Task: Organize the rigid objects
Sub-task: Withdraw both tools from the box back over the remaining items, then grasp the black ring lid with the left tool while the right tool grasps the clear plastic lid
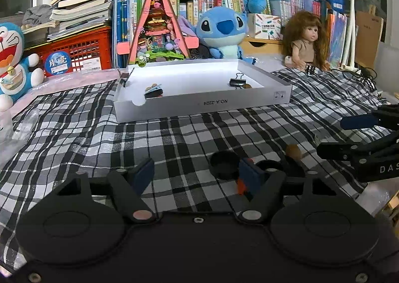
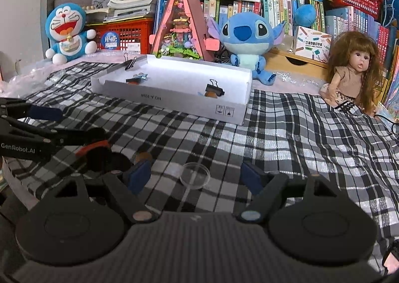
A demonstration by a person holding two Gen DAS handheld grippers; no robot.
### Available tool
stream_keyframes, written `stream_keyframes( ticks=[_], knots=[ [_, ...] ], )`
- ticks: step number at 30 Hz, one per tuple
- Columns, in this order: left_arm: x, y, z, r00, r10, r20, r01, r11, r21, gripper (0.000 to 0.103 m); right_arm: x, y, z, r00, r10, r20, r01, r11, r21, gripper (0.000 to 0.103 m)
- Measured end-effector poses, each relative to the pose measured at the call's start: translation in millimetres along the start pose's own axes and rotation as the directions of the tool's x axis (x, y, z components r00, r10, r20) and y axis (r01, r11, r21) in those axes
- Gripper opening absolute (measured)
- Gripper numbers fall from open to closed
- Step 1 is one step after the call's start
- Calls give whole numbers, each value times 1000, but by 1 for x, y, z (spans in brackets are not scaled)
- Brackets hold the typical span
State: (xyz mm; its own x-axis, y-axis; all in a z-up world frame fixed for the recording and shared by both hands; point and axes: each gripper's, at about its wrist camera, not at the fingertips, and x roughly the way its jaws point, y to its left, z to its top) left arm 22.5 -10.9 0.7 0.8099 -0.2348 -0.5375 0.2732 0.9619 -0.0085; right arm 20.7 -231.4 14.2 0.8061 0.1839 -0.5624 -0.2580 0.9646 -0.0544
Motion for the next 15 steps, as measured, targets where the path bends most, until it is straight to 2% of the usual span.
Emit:
stream_keyframes(
  ticks=[6, 15],
  knots=[
    [7, -1, 2, 999, -28, -20, 28, 999, -20, 54, 1, 2, -3, 1000, -3, -3, 3, 1000, -3, 83],
    [20, -11, 2, 999, -38, -33, 38, 999, -10, 51, 6, 0, -7, 1000, 3, -28, -3, 1000, 29, 73]
  ],
)
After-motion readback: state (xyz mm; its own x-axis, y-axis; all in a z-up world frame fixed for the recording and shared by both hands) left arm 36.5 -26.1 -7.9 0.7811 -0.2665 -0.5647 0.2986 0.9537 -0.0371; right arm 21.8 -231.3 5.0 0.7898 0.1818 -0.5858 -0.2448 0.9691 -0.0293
